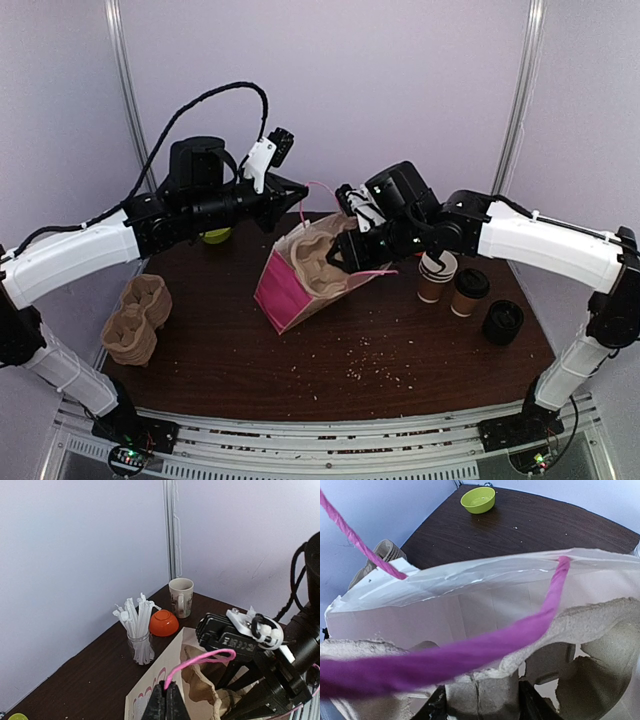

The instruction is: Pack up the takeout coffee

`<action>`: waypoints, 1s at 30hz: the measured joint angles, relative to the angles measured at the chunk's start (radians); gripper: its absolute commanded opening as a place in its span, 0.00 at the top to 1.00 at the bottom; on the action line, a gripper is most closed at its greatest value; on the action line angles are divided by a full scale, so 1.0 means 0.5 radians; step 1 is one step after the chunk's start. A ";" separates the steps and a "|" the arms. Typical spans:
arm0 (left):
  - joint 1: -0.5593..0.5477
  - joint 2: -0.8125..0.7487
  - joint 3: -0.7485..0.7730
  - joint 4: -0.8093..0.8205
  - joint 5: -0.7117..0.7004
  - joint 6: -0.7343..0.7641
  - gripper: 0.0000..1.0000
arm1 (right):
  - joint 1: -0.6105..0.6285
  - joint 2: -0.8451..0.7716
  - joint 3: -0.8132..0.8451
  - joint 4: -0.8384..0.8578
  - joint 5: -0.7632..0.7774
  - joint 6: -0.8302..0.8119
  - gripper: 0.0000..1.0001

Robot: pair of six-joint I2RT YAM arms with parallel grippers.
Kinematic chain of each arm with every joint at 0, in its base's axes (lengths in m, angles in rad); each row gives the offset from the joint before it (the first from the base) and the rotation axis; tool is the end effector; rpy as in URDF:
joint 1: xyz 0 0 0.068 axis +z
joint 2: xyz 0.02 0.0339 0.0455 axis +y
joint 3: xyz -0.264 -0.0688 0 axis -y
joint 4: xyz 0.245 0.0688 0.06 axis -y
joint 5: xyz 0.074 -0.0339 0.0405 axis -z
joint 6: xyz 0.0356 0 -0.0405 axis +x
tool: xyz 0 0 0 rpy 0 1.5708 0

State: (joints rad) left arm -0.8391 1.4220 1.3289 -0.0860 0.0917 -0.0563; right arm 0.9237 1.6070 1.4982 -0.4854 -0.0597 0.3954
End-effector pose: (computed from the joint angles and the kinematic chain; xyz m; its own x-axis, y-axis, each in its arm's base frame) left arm 0.2235 -0.2537 0.3920 -0.1639 0.0987 -0.9815 0.7932 0.6048 -0.0717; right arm 0.2216 0.2968 0.3490 -0.6297 -0.1956 -0.7518 -0.6325 0.6910 0.3500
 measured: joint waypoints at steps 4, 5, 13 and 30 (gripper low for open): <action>0.000 0.075 0.134 -0.072 -0.051 -0.144 1.00 | 0.000 -0.038 -0.027 0.037 -0.021 -0.016 0.56; 0.000 0.092 0.163 -0.089 -0.063 -0.179 1.00 | 0.000 -0.052 -0.042 0.048 -0.024 -0.018 0.56; 0.000 0.179 0.279 -0.206 -0.146 -0.382 1.00 | 0.000 -0.105 -0.108 0.082 -0.050 -0.064 0.56; 0.000 0.201 0.305 -0.251 -0.132 -0.533 1.00 | 0.000 -0.081 -0.114 0.023 -0.101 -0.162 0.56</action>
State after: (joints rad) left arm -0.8391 1.5223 1.4815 -0.2115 0.0257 -0.3229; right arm 0.9237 1.5665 1.4414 -0.4740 -0.1104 0.3145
